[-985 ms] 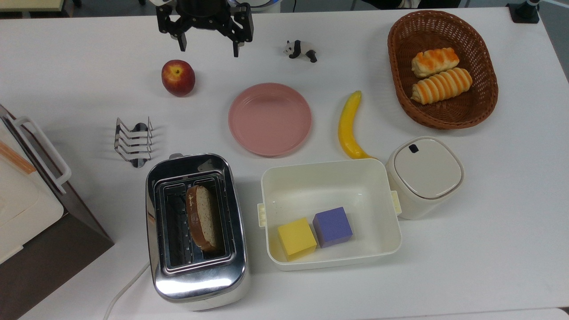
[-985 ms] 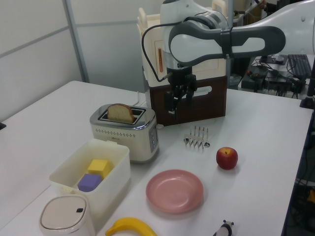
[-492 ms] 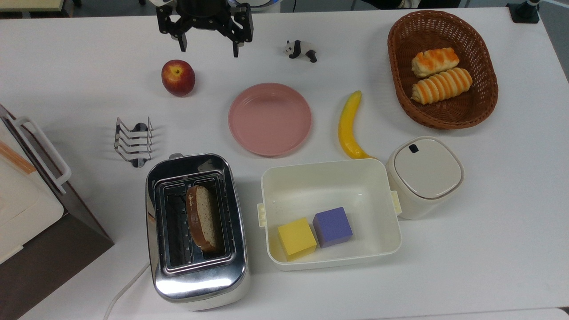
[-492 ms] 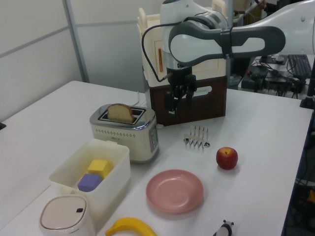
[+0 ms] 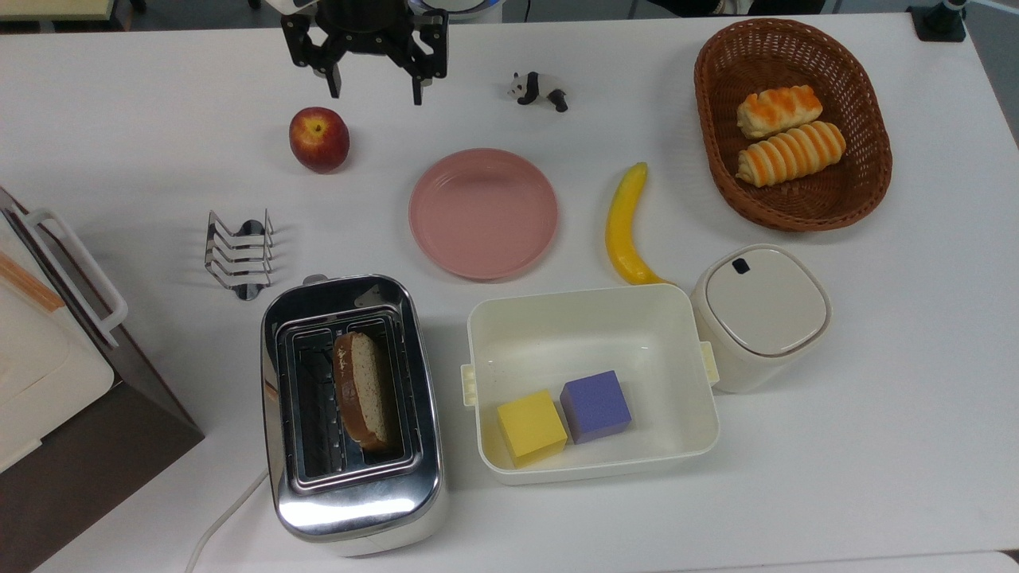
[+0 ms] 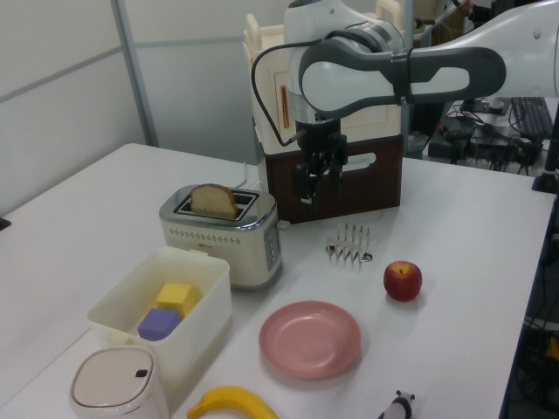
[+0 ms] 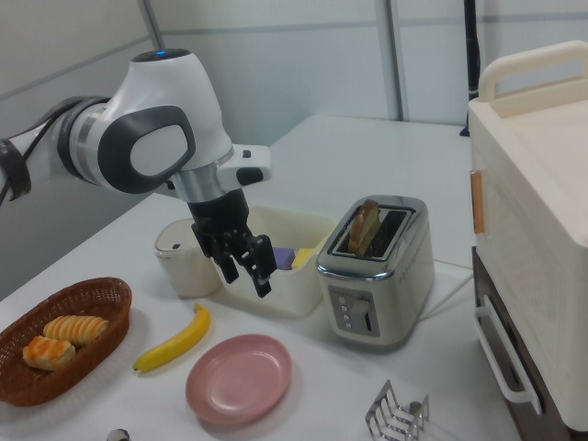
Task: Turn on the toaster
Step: 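Move the gripper down past the apple toward the toaster's lever side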
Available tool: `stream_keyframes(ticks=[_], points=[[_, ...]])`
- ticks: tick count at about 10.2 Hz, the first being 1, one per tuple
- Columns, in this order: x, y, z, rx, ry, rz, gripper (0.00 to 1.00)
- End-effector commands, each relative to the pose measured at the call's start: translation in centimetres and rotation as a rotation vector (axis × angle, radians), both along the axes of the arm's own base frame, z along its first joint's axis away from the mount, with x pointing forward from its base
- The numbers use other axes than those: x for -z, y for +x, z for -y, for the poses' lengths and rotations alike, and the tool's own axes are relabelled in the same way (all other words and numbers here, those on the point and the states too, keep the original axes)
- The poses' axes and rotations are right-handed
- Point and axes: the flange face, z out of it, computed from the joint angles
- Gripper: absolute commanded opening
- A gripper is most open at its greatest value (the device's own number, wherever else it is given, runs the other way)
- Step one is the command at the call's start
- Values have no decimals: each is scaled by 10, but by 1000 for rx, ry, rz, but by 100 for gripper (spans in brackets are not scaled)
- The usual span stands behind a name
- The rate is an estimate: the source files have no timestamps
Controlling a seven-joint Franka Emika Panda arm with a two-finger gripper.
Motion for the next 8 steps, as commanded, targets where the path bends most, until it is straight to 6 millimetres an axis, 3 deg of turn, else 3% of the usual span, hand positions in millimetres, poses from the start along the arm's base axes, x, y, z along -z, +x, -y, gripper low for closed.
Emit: stream_keyframes(ticks=[1, 5, 8], points=[[1, -7, 0, -40, 41, -13, 4], [2, 3, 3, -39, 50, 4, 0], [10, 35, 27, -24, 45, 74, 0]])
